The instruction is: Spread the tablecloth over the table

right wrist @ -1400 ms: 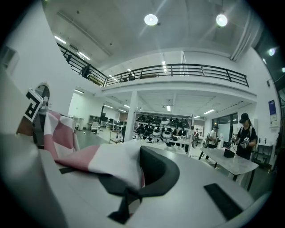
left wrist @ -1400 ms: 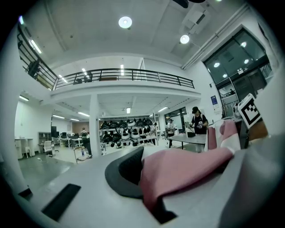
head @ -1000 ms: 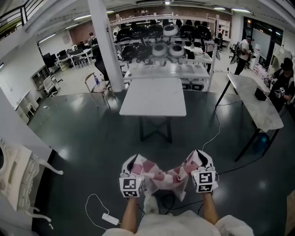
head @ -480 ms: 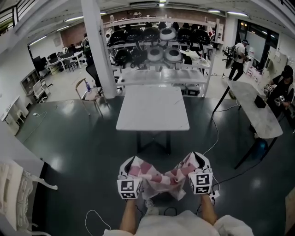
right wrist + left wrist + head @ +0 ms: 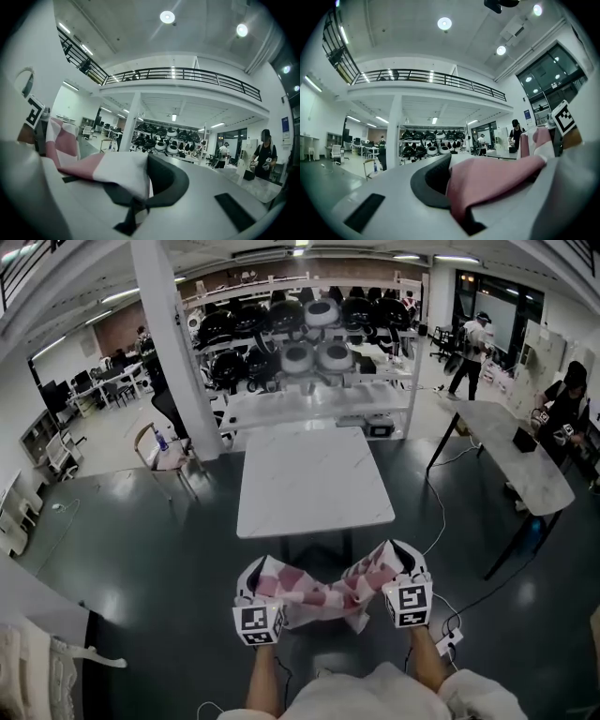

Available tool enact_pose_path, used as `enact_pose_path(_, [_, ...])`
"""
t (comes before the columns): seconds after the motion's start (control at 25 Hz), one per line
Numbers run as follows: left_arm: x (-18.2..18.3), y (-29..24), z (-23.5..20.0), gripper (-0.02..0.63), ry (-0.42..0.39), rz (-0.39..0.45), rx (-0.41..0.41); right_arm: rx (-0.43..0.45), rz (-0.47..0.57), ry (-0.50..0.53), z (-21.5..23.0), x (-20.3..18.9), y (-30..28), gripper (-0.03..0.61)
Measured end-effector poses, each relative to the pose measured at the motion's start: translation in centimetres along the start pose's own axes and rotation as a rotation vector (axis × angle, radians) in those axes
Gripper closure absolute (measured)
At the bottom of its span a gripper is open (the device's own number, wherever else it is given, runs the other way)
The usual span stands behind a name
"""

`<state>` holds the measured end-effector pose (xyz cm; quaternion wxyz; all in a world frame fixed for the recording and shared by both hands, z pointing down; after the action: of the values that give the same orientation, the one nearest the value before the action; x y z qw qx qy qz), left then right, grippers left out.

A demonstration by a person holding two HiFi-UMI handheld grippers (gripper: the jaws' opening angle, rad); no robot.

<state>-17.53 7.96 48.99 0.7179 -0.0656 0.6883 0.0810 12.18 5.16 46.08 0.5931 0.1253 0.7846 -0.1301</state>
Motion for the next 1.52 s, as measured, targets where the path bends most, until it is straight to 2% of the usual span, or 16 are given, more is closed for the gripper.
enact_pose_path(0.28, [0.4,-4.7,-3.9,0.588,0.003,0.025,0.005,-0.006,0.013,0.014,-0.4,1.0,-5.4,0.565])
enact_pose_path(0.6, [-0.5,-10.3,-6.2,0.588,-0.003,0.003,0.019,0.017,0.012,0.012,0.7,0.3,-11.6,0.565])
enact_pose_path(0.84, [-1.0,-17.0,-8.3,0.588,-0.024,-0.002,0.046,0.04,0.057,-0.013,3.1,0.1,-19.2,0.565])
enact_pose_path(1.08, [-1.6,-25.7,-9.7,0.588,-0.031,-0.024,0.08,0.106,0.066,-0.017,5.7,-0.5,-28.3,0.565])
enact_pose_path(1.52, [-2.9,-38.9,-12.8,0.588,-0.008,-0.1,0.154,0.22,0.032,-0.054,9.6,-2.1,-42.7,0.565])
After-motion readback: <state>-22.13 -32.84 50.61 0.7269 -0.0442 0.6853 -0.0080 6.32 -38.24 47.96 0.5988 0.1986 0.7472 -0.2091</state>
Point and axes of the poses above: the fingertips, and each gripper's own axes: y backward along the fingers, z to its right, x out of its top, the point moved 4 cm from there along y, backward along the fingers, and after that the axes turned 1 degree about -z, right-handed, at the moved point
